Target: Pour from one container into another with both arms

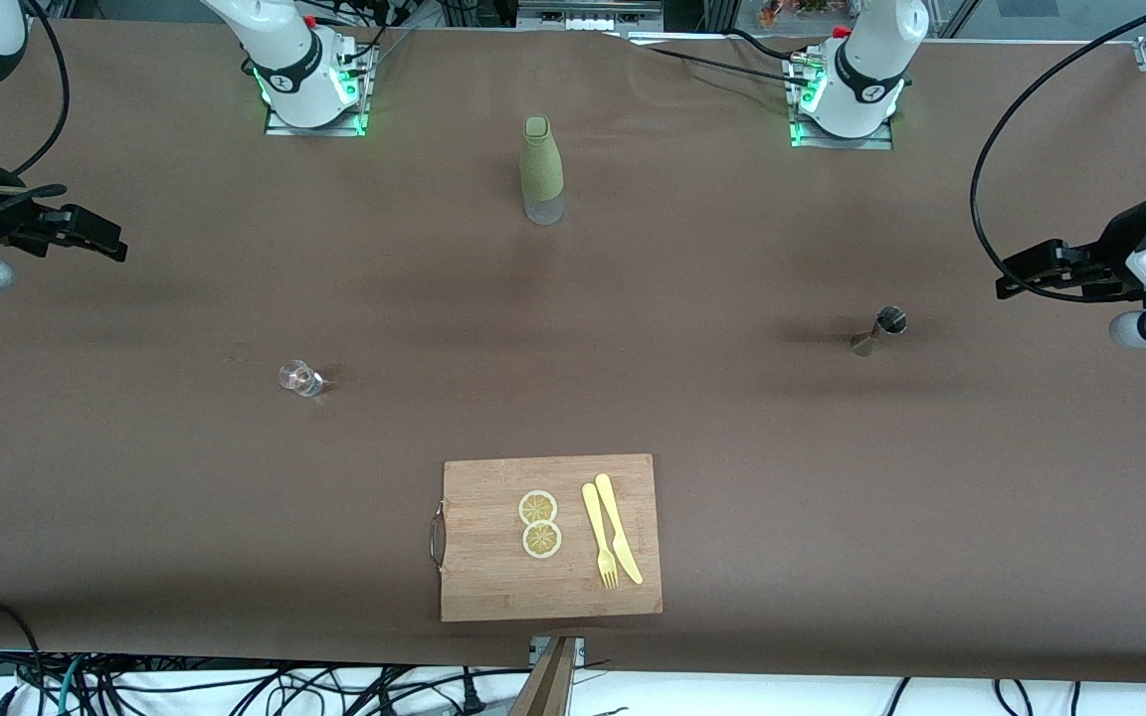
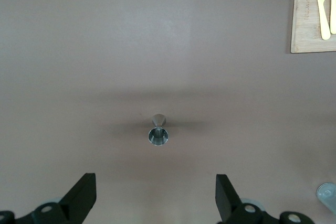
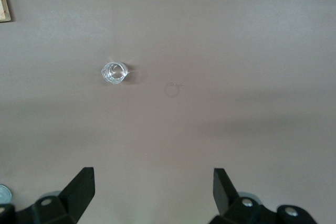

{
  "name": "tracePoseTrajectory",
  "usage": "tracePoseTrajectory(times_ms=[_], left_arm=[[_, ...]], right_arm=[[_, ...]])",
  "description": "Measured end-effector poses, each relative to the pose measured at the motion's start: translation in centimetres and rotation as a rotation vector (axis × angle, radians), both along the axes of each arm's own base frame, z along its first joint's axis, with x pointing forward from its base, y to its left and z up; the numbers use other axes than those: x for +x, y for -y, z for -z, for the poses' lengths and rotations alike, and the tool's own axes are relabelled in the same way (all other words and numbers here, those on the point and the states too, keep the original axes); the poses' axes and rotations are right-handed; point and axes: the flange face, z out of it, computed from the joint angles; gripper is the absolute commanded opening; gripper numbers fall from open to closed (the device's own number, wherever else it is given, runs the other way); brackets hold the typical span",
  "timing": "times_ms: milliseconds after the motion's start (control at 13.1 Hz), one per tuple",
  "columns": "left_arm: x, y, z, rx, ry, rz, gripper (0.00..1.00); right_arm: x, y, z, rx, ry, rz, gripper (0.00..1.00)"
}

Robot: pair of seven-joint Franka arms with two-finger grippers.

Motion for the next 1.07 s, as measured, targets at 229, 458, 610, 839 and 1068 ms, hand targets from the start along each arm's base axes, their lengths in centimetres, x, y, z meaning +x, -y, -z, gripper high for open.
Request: tracePoseTrajectory(times_ms=[229,458,610,839,1068], left_arm=[[0.0,0.0,0.0,0.000,0.000,0.000,1.00],[0.0,0.0,0.0,0.000,0.000,0.000,1.00],[0.0,0.0,0.0,0.000,0.000,0.000,1.00],[0.0,-0.1,0.0,0.000,0.001,-0.001,1.00],[0.0,-1.5,0.0,-0.018,-0.001,-0.023,1.00]], right_arm=[[0.0,0.0,0.0,0.000,0.000,0.000,1.00],[0.0,0.0,0.0,0.000,0.001,0.000,1.00],[0.0,-0.1,0.0,0.000,0.000,-0.001,1.00],[0.2,-0.4,0.5,0.011,-0.009,-0.004,1.00],[0.4,-0.6,1.1,0.067,-0.017,-0.045,1.00]])
